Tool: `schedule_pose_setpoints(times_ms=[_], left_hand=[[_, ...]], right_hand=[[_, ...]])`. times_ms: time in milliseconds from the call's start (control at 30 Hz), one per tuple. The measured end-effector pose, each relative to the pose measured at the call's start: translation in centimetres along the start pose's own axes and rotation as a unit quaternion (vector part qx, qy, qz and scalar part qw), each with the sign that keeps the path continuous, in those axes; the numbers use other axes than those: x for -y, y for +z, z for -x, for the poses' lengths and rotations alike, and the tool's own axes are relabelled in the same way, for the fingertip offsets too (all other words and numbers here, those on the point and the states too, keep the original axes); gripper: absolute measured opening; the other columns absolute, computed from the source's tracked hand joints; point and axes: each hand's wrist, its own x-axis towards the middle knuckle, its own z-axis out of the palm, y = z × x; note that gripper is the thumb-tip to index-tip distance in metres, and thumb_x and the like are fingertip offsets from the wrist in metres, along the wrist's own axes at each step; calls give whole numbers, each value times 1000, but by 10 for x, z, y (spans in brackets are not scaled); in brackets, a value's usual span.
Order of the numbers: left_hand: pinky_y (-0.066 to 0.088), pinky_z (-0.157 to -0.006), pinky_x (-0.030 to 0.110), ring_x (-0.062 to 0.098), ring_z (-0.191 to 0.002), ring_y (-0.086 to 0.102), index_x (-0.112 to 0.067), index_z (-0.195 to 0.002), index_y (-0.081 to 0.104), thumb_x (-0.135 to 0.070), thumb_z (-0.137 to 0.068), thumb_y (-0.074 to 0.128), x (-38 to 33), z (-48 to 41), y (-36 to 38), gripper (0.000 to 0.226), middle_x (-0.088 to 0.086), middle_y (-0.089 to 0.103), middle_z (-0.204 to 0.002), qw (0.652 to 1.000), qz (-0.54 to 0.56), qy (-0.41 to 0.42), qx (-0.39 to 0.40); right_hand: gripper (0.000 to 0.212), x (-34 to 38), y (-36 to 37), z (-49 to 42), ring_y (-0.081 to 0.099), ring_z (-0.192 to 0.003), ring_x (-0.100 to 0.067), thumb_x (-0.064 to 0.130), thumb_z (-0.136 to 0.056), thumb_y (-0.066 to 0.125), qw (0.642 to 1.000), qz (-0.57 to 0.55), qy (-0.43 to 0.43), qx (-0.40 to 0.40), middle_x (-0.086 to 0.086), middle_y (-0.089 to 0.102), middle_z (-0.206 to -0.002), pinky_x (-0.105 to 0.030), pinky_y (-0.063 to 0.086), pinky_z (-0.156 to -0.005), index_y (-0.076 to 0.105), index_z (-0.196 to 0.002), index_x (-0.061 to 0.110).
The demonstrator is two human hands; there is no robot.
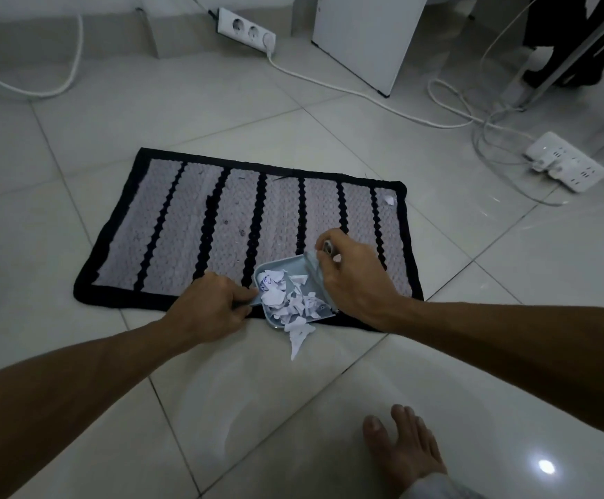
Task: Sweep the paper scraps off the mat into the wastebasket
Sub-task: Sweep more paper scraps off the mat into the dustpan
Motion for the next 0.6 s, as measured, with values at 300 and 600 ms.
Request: schedule_pose_setpoints(times_ms=[300, 600], left_hand=[[53, -57, 26, 6, -55, 64, -31, -107, 70, -20, -79, 64, 14, -2, -10, 31, -2, 76, -79, 999, -28, -22, 20], [51, -64, 26, 12, -58, 59, -31, -111, 68, -15, -81, 65, 30, 0, -29, 35, 1, 76, -78, 995, -49, -81, 22]], right_hand=[[6, 24, -35, -12, 72, -90, -19, 5, -97, 56, 982, -143, -31, 117, -8, 69, -97, -23, 62, -70, 58, -96, 11], [5, 4, -9, 0, 69, -96, -19, 11, -95, 61, 963, -34, -62, 259, -4, 72, -98, -45, 58, -87, 65, -98, 13]])
